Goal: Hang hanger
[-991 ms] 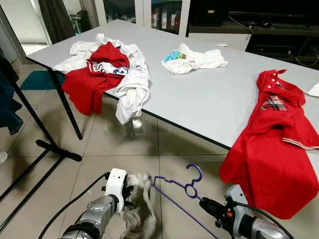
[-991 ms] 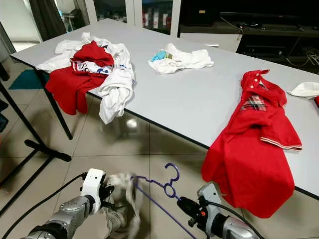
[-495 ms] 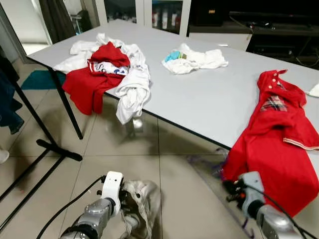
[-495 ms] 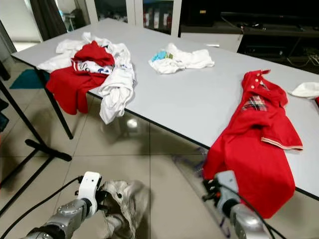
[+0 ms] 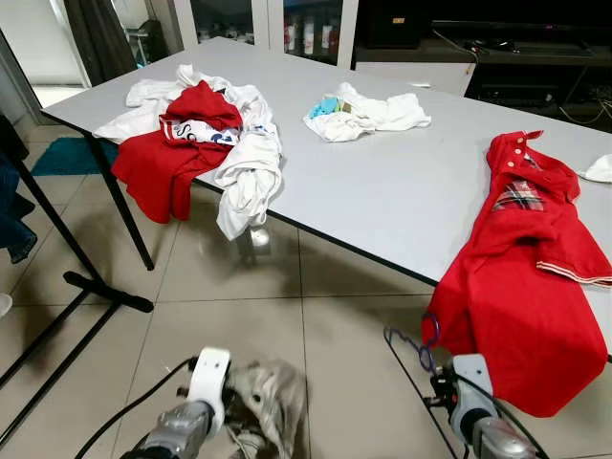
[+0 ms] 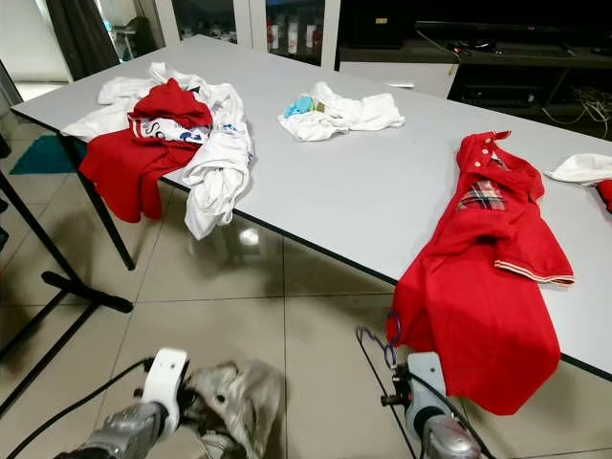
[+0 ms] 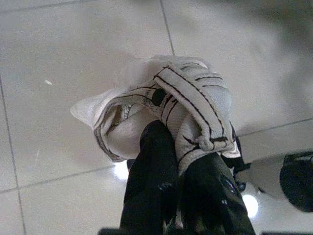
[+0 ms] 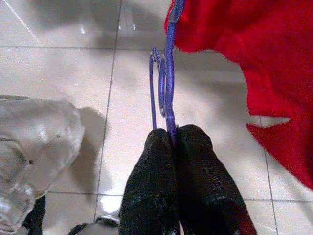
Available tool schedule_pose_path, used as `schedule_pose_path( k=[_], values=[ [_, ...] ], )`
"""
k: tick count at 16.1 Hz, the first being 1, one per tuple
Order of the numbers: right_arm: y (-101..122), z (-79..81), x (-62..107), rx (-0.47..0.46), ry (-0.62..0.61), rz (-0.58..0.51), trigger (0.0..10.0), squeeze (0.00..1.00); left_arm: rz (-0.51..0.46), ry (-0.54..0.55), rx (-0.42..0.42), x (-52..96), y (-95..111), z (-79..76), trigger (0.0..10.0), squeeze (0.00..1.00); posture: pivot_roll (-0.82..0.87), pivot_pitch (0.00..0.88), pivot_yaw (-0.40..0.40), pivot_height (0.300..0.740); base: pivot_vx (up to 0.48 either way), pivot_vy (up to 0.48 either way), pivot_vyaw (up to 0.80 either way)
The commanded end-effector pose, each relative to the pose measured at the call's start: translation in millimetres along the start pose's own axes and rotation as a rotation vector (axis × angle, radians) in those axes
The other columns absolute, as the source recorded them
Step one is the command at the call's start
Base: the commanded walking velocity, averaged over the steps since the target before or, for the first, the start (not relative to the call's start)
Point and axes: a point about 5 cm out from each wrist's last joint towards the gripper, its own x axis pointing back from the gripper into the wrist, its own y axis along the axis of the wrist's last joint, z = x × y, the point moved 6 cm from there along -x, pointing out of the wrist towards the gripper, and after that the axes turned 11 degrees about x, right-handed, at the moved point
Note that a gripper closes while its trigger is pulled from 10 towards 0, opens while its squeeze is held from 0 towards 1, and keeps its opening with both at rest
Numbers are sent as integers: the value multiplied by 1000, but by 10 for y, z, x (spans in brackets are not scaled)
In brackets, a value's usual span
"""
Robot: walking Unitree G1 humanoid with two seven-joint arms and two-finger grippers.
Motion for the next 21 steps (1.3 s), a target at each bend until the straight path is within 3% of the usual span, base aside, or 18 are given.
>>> schedule_pose_path(
  k=[1,5,12,16,21],
  values=[
    [64,-27,-22,17,-20,-20,10000,0,-12,15,-21,10,51,62,10000,0,-115,0,20,740,0,0,0],
    [-6,31,-44,71,-9,19,10000,0,-12,37,-5,17,32,99,10000,0,-103,0,9,740,0,0,0],
    [129,130,-80,64,44,-43,10000,0,-49,23,8,-7,130,19,10000,0,-101,0,3,740,0,0,0],
    [419,539,-28,-61,395,-169,10000,0,-158,-5,32,-35,565,-81,10000,0,-105,0,10,740,0,0,0],
    [662,756,145,-23,644,-256,10000,0,-204,2,18,-18,852,-41,10000,0,-119,0,22,740,0,0,0]
  ],
)
